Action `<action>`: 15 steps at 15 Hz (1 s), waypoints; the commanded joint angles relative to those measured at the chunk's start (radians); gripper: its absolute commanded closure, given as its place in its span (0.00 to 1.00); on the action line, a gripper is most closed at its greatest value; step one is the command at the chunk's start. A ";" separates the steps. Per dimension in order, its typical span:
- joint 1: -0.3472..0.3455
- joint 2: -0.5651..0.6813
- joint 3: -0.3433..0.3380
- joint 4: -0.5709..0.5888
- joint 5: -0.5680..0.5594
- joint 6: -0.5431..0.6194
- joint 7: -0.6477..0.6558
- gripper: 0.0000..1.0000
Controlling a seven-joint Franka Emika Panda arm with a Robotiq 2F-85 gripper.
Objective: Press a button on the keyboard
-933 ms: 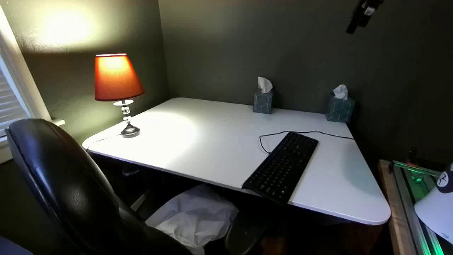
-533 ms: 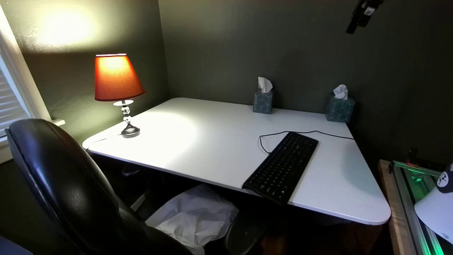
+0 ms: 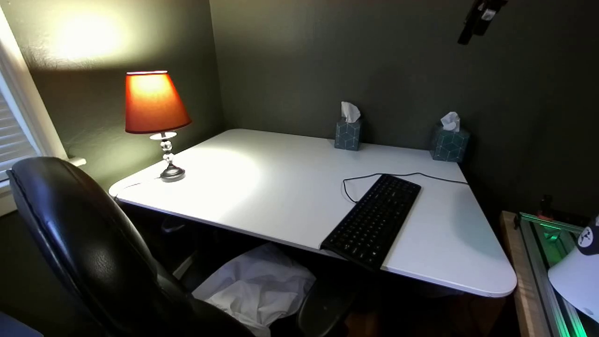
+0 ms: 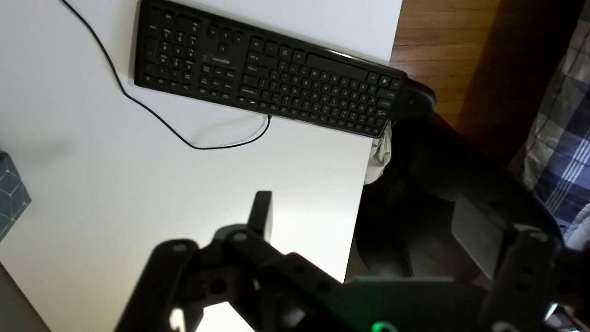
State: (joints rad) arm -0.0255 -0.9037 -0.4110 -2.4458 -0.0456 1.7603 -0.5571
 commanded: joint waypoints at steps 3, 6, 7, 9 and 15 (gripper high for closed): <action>-0.003 0.030 0.000 0.012 0.010 -0.004 0.001 0.00; -0.005 0.078 -0.007 0.010 0.012 0.018 0.015 0.00; -0.007 0.100 -0.011 0.009 0.013 0.025 0.019 0.00; -0.012 0.133 -0.017 0.002 0.016 0.033 0.021 0.00; -0.054 0.211 -0.024 -0.062 0.054 0.155 0.043 0.00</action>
State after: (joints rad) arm -0.0502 -0.7285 -0.4336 -2.4737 -0.0177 1.8536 -0.5267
